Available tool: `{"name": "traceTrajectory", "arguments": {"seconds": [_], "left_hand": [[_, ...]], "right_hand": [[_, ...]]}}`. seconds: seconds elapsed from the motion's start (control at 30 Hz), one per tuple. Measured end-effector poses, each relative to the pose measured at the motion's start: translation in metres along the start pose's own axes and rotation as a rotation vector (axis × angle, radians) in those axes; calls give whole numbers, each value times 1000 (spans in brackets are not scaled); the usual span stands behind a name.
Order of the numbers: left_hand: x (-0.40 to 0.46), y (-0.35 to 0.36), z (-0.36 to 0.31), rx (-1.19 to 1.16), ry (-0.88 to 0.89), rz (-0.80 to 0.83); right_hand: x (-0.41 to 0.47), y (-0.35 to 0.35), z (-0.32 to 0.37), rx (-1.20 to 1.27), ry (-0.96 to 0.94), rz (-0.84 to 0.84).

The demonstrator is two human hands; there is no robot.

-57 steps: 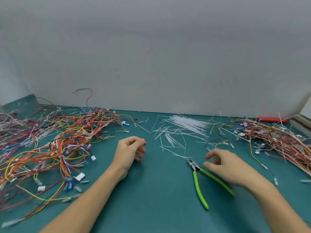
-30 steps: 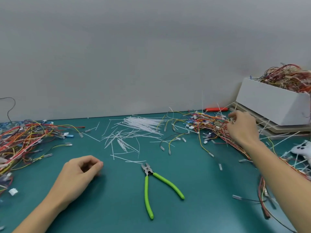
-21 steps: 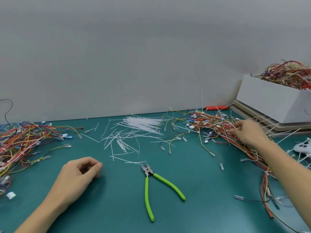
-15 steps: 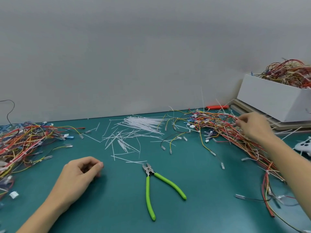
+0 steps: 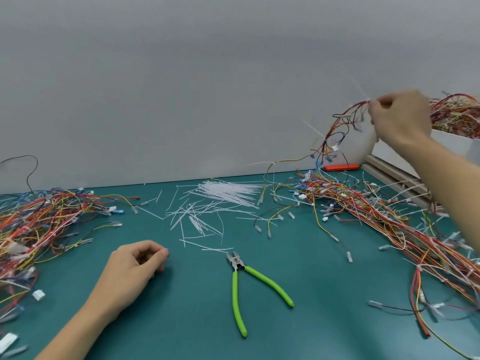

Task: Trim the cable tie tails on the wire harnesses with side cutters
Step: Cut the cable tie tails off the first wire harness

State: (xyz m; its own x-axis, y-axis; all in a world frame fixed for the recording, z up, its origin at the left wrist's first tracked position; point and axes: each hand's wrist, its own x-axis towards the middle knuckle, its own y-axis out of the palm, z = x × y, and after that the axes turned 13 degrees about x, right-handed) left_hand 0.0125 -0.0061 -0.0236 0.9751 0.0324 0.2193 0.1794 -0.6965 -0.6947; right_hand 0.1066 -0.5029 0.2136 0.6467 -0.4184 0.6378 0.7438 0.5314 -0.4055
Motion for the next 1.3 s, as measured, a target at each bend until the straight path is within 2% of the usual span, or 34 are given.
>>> {"name": "traceTrajectory", "arguments": {"seconds": [0.17,0.4,0.43,0.53,0.6,0.77,0.93,1.07,1.17,1.23,1.3], "left_hand": [[0,0,-3,0,-8,-2],[-2,-1,-5,22,-17,-13],[-2,-1,-5,23,-20,-12],[-1,-1,-6,15,-22,-5],[-2,-1,-8,-10,-15,-1],[-4,-6,-15,-126,-24,-23],[-8,-13,-27,-289,-28,-34],[-9,-24,-41,-538,-78,-12],[-13,-36,-48,-817,-61,194],[-20,-42,-51,-900,-15,349],[-25,-44,-54,-910,3,392]], "right_hand": [[20,12,47,253,41,-62],[43,27,114,715,332,-99],[45,27,124,819,398,-46],[38,27,153,1057,511,349],[23,30,168,1195,581,542],[-40,51,198,1423,724,793],[-111,79,212,1472,827,1019],[-161,103,214,1528,875,1109],[-185,124,212,1600,919,1079],[-195,137,209,1619,931,1032],[-201,149,203,1627,936,987]]}}
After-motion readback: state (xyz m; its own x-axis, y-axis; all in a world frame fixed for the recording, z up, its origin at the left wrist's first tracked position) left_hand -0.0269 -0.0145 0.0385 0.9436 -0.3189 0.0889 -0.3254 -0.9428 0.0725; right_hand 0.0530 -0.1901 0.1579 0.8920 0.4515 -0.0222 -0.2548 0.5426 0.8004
